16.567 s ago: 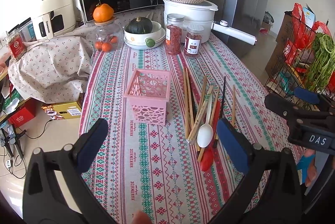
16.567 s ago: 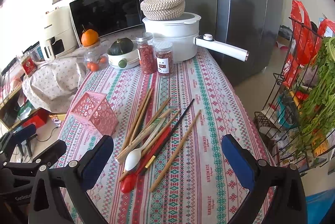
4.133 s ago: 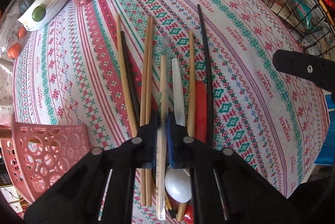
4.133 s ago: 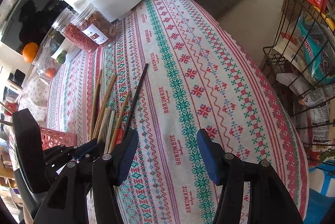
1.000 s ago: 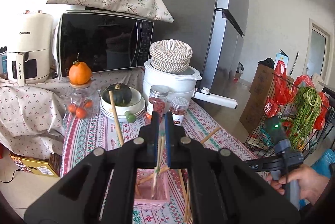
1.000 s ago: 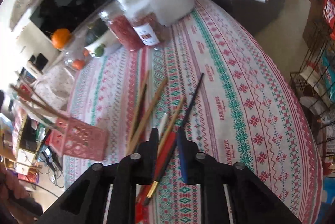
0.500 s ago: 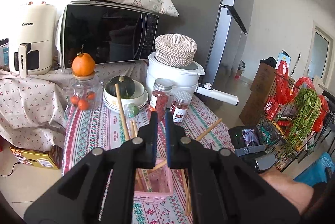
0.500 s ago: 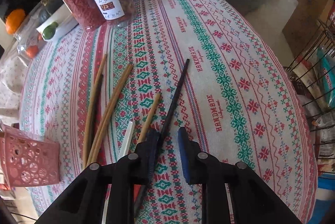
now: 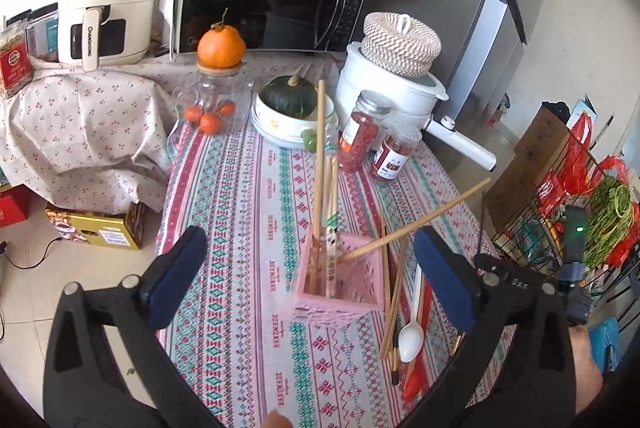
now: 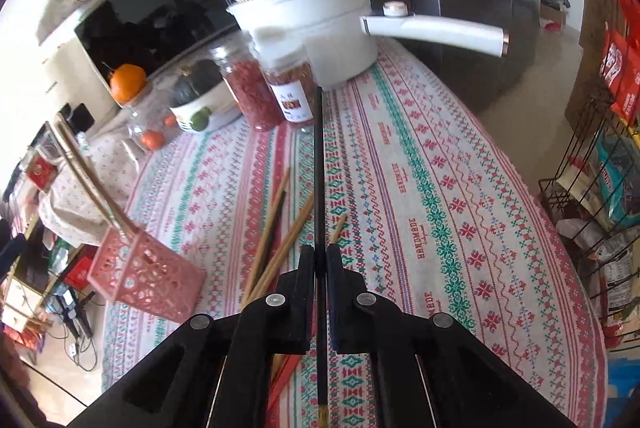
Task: Organize utensils
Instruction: 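Lift the black brush with the right tool and drop it into the basket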
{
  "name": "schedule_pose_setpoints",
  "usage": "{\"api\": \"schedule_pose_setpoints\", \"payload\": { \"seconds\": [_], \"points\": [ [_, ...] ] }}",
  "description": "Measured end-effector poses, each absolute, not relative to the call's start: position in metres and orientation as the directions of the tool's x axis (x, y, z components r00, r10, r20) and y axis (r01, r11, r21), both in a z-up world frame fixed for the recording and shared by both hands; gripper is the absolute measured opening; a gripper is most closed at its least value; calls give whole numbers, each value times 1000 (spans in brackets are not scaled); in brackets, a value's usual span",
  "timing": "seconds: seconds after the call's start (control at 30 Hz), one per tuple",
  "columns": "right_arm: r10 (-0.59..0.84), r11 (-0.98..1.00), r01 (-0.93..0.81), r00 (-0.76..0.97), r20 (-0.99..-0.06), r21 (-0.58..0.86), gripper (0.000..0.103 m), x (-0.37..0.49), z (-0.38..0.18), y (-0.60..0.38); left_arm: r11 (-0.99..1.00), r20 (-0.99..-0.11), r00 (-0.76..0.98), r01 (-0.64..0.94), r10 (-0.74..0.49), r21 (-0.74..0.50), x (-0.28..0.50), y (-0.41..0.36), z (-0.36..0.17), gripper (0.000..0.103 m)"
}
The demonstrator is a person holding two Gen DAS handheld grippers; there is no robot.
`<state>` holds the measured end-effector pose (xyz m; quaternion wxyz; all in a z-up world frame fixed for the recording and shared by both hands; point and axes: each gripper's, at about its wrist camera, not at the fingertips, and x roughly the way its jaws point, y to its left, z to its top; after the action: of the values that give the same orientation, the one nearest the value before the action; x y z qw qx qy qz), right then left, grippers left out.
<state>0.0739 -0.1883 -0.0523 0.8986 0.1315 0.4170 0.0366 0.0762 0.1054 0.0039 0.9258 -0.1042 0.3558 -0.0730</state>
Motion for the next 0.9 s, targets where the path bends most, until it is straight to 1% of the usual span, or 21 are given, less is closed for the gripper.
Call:
{"api": "schedule_pose_setpoints", "payload": {
  "seconds": [0.1,0.23,0.37,0.63,0.9],
  "points": [
    [206,959,-8,706,-678,283,5,54,-27,-178,971,-686,700,44,-197,-234,75,111,-5,103],
    [247,957,-98,772,-586,274,5,30,7,-161,984,-737,660,25,-148,-175,73,115,-17,103],
    [305,946,-194,805,-509,260,5,14,35,-139,991,-765,635,9,-106,-131,73,122,-26,103],
    [405,912,-330,817,-411,243,5,-5,83,-105,993,-812,575,5,-101,-119,74,138,-40,103],
    [420,899,-328,832,-363,289,5,15,92,-87,994,-831,546,35,-108,-106,67,139,-51,103]
  ]
}}
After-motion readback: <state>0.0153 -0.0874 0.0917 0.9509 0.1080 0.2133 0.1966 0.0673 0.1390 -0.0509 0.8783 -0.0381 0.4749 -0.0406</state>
